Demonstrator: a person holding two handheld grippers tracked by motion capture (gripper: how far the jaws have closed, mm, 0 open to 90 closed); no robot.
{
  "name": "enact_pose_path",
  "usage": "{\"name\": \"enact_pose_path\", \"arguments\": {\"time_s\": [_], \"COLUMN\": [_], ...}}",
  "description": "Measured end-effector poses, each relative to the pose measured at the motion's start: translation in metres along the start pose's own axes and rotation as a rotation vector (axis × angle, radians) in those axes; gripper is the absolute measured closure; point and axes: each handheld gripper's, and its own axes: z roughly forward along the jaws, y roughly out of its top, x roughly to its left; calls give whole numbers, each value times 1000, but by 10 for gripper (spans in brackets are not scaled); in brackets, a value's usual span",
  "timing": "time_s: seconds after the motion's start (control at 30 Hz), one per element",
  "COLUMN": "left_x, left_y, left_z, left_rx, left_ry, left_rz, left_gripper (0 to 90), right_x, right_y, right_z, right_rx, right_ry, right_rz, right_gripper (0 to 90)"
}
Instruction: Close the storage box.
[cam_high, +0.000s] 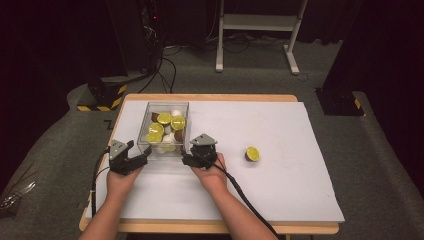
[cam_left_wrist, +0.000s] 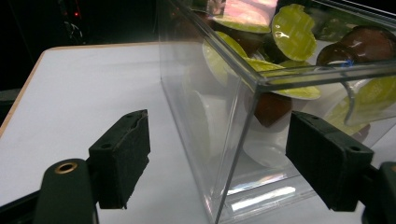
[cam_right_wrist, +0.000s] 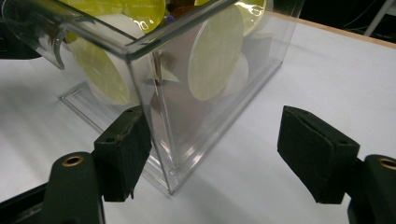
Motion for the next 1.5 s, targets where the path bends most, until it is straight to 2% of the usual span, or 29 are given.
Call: {"name": "enact_pose_path", "arguments": {"time_s": [0.1, 0.23, 0.3, 0.53, 0.57, 0.67, 0.8, 0.93, 0.97, 1.0, 1.03, 1.07, 1.13, 1.2, 1.23, 1.27, 1.3, 1.33, 1.4, 1.43, 1.47, 1.5], "left_x": [-1, -1, 0, -2, -2, -4, -6, -8, -9, -9, -10, -10, -12, -12, -13, -13, -13, -14, -14, -14, -14, -12], "left_y": [0, 0, -1, -2, -1, -1, -5, -10, -13, -13, -17, -17, -25, -29, -32, -32, -33, -37, -40, -40, -42, -42], "left_z": [5, 7, 9, 8, 5, 1, -16, -25, -32, -32, -39, -39, -48, -54, -55, -55, -55, -57, -58, -58, -57, -56], "left_rx": [-1, -2, 8, 10, 24, 33, 50, 79, 121, 121, 150, 150, 195, 222, 235, 235, 247, 258, 263, 263, 261, 289], "left_ry": [21, 26, 47, 55, 56, 48, 28, 20, 13, 13, 7, 7, 0, 15, 24, 24, 26, 37, 45, 45, 50, 51], "left_rz": [-13, -26, -28, -40, -21, -5, 30, 39, 58, 58, 72, 72, 92, 119, 116, 116, 124, 151, 154, 154, 142, 142], "left_gripper": [225, 225, 222, 242, 249, 241, 245, 247, 247, 249, 257, 262, 281, 286, 291, 288, 288, 285, 286, 286, 286, 283], "right_x": [-2, -2, -1, -1, 0, 1, 2, 0, -5, -5, -13, -13, -28, -39, -45, -45, -51, -64, -77, -77, -84, -98], "right_y": [2, 3, 4, 5, 4, 3, -2, -7, -12, -12, -17, -17, -26, -34, -38, -38, -42, -51, -61, -61, -66, -78], "right_z": [1, 3, 4, 5, 4, 1, -16, -30, -41, -41, -53, -53, -72, -85, -91, -91, -97, -108, -119, -119, -125, -135], "right_rx": [3, 3, 5, 9, 17, 19, -4, -12, -16, -16, -15, -15, -16, -15, -14, -14, -11, -5, 6, 6, 11, 24], "right_ry": [-4, -8, -14, -11, -9, 1, 32, 36, 34, 34, 26, 26, 14, -10, -22, -22, -35, -62, -92, -92, -108, -135], "right_rz": [9, 13, 10, 12, 9, -9, -30, -36, -47, -47, -51, -51, -43, -38, -32, -32, -31, -24, -10, -10, 2, 23], "right_gripper": [264, 262, 265, 270, 273, 273, 294, 308, 325, 325, 333, 333, 346, 346, 347, 347, 346, 346, 347, 347, 348, 349]}}
